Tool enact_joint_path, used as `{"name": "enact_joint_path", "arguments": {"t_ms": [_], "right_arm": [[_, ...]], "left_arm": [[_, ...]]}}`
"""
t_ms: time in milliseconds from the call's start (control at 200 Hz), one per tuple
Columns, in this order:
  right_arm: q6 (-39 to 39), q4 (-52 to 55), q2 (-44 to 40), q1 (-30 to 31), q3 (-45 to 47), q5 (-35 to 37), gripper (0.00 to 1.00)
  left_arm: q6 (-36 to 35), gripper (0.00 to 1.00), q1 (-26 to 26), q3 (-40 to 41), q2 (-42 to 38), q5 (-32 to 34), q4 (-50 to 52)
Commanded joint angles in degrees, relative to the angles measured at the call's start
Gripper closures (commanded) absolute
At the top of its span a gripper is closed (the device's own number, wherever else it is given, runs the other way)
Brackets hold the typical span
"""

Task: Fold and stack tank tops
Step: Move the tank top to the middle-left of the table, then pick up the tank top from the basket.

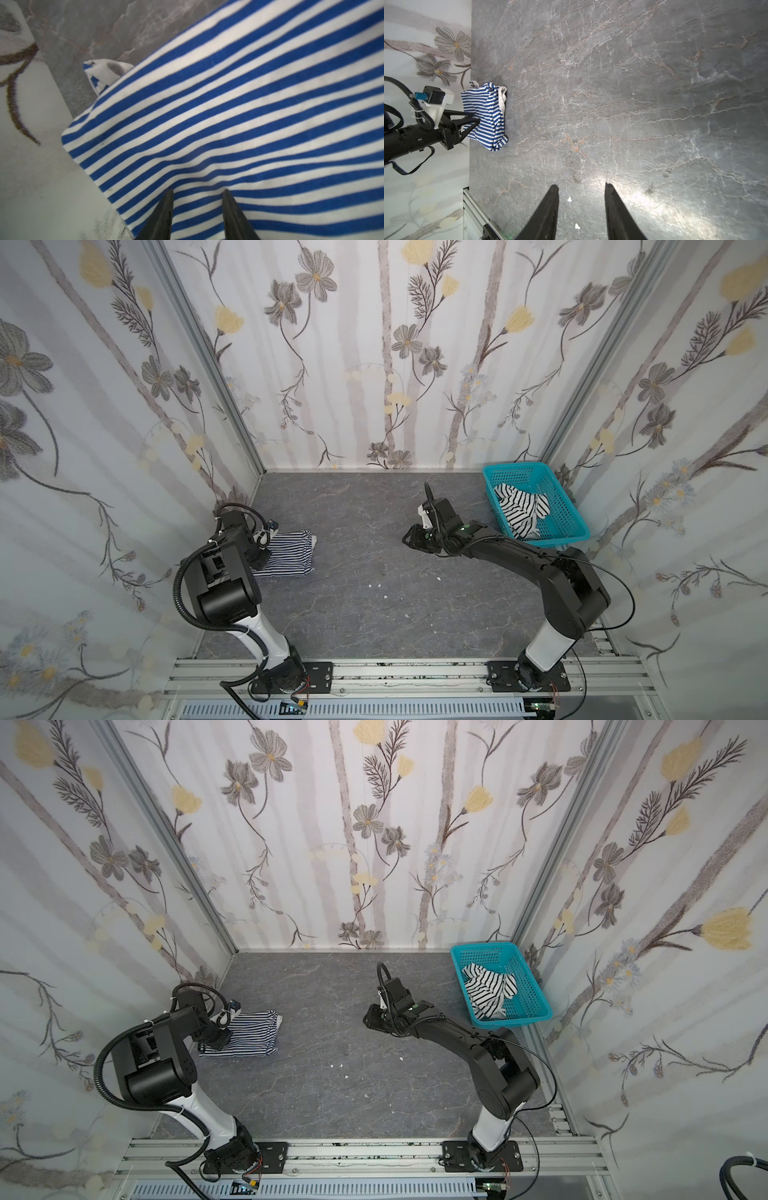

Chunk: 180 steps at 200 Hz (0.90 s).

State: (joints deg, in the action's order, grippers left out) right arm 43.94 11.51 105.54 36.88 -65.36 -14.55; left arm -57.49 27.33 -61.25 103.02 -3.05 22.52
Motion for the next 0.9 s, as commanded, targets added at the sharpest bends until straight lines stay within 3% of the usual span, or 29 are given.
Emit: {"name": "enact_joint_path", "arguments": {"t_ms": [0,105,275,450,535,654,894], "right_arm": [[0.72,-3.98,-2.61,-0.88,2.25,0.83,0.61],[0.79,-4.37,-4.68,-2.10,4.10,0.12,0.61],[0.53,-3.67,-8.32,-3.81,5.85,0.88,0.59],[-2.57,0.10,-10.73,-8.49,4.38,2.57,0.43],[-5.28,3.82,-11.73,-12.21,1.91,4.45,0.35],[-9.72,9.54,-11.65,-19.28,-3.03,7.51,0.29],[-16.00,17.23,-5.63,-34.05,-13.66,14.04,0.23]], "left_arm": [[-2.69,0.60,1.47,-2.27,2.37,1.68,1.26],[-2.52,0.62,1.85,-3.70,3.51,3.45,1.07],[-1.86,0.61,1.52,-2.22,-1.04,0.50,1.21],[0.25,0.57,-1.18,1.05,-10.03,-0.06,1.29],[3.50,0.48,-2.83,1.56,-14.97,-2.30,1.46],[8.94,0.36,-7.42,2.73,-21.17,-4.38,1.84],[25.05,0.28,-19.88,3.71,-26.11,-14.17,2.88]]}}
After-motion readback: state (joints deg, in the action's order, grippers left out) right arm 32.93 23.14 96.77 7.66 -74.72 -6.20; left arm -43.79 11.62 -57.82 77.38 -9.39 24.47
